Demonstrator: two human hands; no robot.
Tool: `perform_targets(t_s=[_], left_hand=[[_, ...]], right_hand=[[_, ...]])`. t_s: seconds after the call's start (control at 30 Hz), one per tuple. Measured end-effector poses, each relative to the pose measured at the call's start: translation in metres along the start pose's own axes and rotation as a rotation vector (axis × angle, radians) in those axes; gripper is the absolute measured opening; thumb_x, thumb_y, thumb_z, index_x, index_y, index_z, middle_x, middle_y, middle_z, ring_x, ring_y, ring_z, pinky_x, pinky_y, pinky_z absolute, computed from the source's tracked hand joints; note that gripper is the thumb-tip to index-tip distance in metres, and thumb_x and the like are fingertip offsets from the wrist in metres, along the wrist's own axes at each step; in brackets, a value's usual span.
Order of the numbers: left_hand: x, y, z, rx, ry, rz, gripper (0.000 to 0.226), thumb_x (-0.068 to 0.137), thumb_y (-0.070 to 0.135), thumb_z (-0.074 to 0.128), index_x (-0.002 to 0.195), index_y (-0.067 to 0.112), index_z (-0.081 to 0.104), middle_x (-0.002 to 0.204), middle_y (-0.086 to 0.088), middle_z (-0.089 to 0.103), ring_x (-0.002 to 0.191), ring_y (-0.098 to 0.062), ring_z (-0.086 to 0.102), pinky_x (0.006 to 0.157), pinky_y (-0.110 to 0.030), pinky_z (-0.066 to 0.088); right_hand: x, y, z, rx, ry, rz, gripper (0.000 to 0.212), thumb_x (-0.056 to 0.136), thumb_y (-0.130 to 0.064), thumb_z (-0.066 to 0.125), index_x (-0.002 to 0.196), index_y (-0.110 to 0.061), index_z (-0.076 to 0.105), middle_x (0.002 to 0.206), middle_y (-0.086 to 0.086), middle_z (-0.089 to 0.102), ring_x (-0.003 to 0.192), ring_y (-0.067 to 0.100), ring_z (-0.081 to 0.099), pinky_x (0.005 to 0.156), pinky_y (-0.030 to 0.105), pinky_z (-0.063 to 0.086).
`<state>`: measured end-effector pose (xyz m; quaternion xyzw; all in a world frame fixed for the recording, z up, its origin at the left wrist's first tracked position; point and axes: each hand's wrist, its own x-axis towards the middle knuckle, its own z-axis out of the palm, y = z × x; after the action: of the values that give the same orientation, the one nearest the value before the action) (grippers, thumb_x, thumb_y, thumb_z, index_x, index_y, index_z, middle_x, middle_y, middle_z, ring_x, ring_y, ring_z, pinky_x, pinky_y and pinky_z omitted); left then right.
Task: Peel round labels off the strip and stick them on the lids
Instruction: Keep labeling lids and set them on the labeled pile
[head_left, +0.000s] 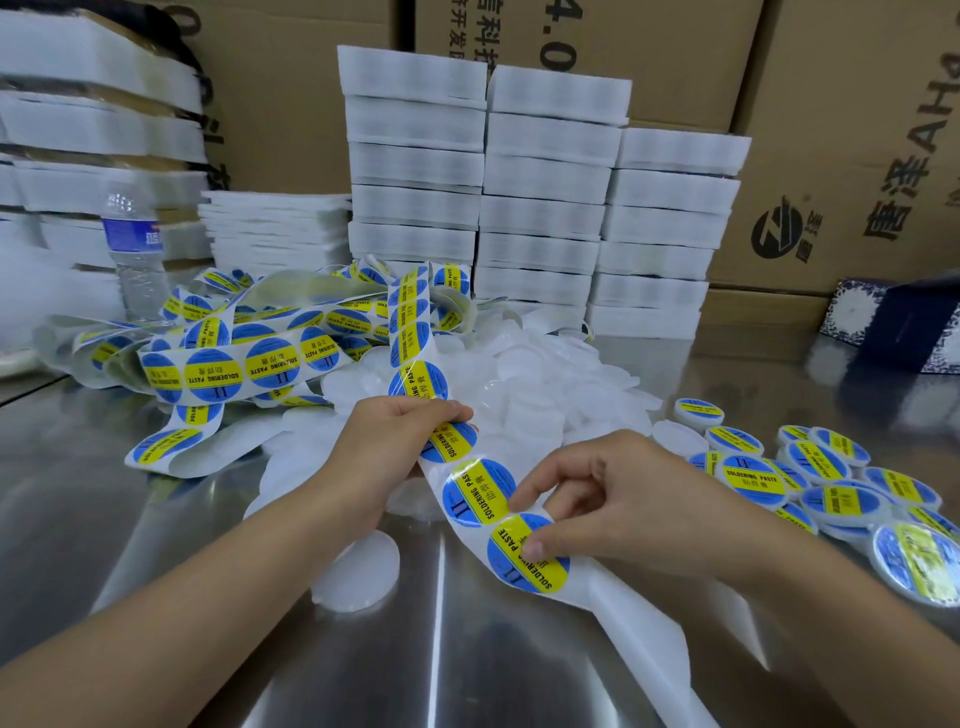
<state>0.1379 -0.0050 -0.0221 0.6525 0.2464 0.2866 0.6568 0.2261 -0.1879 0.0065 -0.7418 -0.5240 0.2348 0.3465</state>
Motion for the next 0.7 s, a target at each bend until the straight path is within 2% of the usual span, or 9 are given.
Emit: perform_targets(t_s=[0.13,0.27,0.37,0.47,0.57,0.7], left_hand=[[0.0000,-0.0010,0.0002,0.003,-0.012,0.003,0.020,0.082,0.021,0.065,0.067,0.026,0.078,0.078,0.002,0.076,0.063,-0.010,0.070,0.052,-0.018,0.050],[0.0007,-0.0027,0.0006,0.009,-0.018,0.003,0.020,0.082,0.021,0.065,0.067,0.026,0.078,0.079,0.001,0.076,0.067,-0.011,0.070,0.060,-0.022,0.050],[0.0018,-0.0024,-0.0004,-0.004,-0.007,-0.001,0.020,0.083,0.021,0.066,0.068,0.025,0.078,0.079,0.001,0.076,0.066,-0.013,0.071,0.059,-0.023,0.052],[0.0022,-0.0020,-0.0013,-0.010,-0.001,-0.005,0.018,0.082,0.022,0.067,0.068,0.025,0.078,0.078,-0.001,0.076,0.063,-0.014,0.071,0.054,-0.020,0.052],[0.0022,-0.0020,-0.0011,-0.006,-0.002,-0.005,0.018,0.081,0.021,0.067,0.067,0.024,0.078,0.077,-0.001,0.076,0.062,-0.014,0.071,0.050,-0.018,0.051],[0.0035,-0.0023,-0.0014,0.024,-0.014,-0.005,0.015,0.081,0.023,0.068,0.070,0.025,0.078,0.078,-0.001,0.076,0.066,-0.016,0.072,0.057,-0.022,0.053]], right_hand=[[0.0006,0.0007,0.0017,-0.057,0.016,0.030,0.016,0.071,-0.030,0.080,0.084,-0.031,0.071,0.069,-0.008,0.072,0.061,-0.003,0.058,0.059,0.009,0.042],[0.0008,0.0022,0.0035,-0.060,0.027,0.016,0.009,0.074,-0.027,0.077,0.079,-0.029,0.070,0.070,-0.007,0.072,0.063,0.000,0.061,0.068,0.019,0.047],[0.0003,0.0020,0.0016,-0.063,0.056,-0.040,0.005,0.075,-0.032,0.075,0.078,-0.029,0.071,0.071,-0.010,0.072,0.067,0.000,0.064,0.066,0.016,0.049],[0.0003,0.0015,0.0000,-0.112,0.122,-0.106,0.006,0.072,-0.036,0.075,0.075,-0.031,0.072,0.073,-0.015,0.068,0.063,0.000,0.058,0.061,0.017,0.046],[-0.0002,0.0008,0.0001,-0.177,0.182,-0.168,0.006,0.069,-0.036,0.078,0.072,-0.034,0.073,0.080,-0.012,0.054,0.066,0.005,0.049,0.062,0.019,0.042],[-0.0049,-0.0037,-0.0026,-0.122,0.112,-0.242,0.007,0.069,-0.030,0.080,0.069,-0.033,0.074,0.073,-0.013,0.045,0.067,0.001,0.044,0.061,0.012,0.036]])
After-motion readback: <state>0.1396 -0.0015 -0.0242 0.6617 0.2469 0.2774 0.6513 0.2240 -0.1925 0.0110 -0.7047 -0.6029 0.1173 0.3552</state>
